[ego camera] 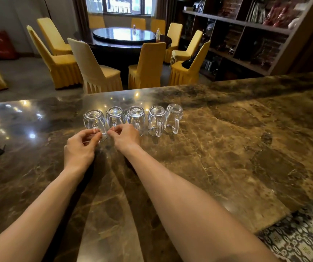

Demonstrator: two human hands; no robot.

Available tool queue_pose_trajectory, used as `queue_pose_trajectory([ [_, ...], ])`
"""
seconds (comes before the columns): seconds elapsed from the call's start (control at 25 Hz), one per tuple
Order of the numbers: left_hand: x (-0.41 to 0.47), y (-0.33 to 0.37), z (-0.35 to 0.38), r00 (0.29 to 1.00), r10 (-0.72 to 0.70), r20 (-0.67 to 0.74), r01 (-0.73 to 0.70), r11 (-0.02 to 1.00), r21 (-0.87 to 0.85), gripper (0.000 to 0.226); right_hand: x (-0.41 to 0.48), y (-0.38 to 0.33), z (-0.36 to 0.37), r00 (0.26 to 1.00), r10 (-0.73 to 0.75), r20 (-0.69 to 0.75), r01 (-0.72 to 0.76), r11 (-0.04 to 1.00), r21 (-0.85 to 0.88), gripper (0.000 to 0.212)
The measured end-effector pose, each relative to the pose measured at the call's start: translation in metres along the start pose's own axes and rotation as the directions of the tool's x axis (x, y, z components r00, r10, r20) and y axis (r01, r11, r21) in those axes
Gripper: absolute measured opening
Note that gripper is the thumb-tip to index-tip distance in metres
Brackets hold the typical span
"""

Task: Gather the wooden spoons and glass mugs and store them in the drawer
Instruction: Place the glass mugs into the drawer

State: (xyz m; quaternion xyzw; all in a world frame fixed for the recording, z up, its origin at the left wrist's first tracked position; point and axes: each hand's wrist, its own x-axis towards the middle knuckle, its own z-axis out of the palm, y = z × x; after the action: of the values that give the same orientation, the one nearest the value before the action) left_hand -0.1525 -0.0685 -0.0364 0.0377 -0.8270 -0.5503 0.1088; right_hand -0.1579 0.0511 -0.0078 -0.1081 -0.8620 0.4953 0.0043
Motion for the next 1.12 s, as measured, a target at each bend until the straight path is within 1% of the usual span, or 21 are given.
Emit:
queue_pose_trajectory([
  [0.12, -0.001, 0.0, 0.0, 1.0, 0.014, -0.022, -0.014, 1.0, 0.012, 0.028, -0.002, -0.001, -0.004, 1.0, 0.004, -0.008, -0.003, 1.0, 0.031, 0.021],
  [0.24, -0.001, -0.001, 0.0, 0.999, -0.001, -0.037, 0.001, 1.0, 0.001, 0.029, -0.005, 0.001, -0.006, 1.0, -0.007, -0.018, 0.008, 1.0, 0.027, 0.022],
  [0.48, -0.006, -0.001, -0.008, 0.999, -0.033, -0.018, 0.032, 0.998, -0.053, 0.03, -0.017, -0.003, -0.01, 1.0, -0.023, -0.017, 0.024, 0.995, 0.096, 0.024],
  [0.6, -0.011, 0.005, -0.015, 1.0, -0.003, -0.02, 0.001, 0.996, -0.093, 0.027, -0.027, -0.005, -0.015, 0.999, -0.055, -0.003, 0.055, 0.99, 0.134, 0.02],
  [0.76, -0.025, 0.015, -0.028, 0.998, 0.061, -0.002, -0.061, 0.993, -0.098, 0.024, -0.046, -0.011, -0.026, 0.991, -0.13, 0.016, 0.127, 0.985, 0.117, 0.02],
  [0.84, -0.04, 0.02, -0.036, 0.997, 0.077, 0.002, -0.077, 0.991, -0.111, 0.024, -0.061, -0.013, -0.034, 0.985, -0.17, 0.039, 0.165, 0.98, 0.116, 0.021],
  [0.96, -0.076, 0.032, -0.051, 0.993, 0.11, 0.036, -0.104, 0.983, -0.152, 0.017, -0.091, -0.01, -0.049, 0.97, -0.228, 0.078, 0.222, 0.972, 0.078, 0.023],
  [1.12, -0.143, 0.048, -0.072, 0.982, 0.174, 0.07, -0.16, 0.973, -0.168, 0.025, -0.147, -0.001, -0.068, 0.949, -0.284, 0.135, 0.271, 0.957, 0.106, 0.019],
])
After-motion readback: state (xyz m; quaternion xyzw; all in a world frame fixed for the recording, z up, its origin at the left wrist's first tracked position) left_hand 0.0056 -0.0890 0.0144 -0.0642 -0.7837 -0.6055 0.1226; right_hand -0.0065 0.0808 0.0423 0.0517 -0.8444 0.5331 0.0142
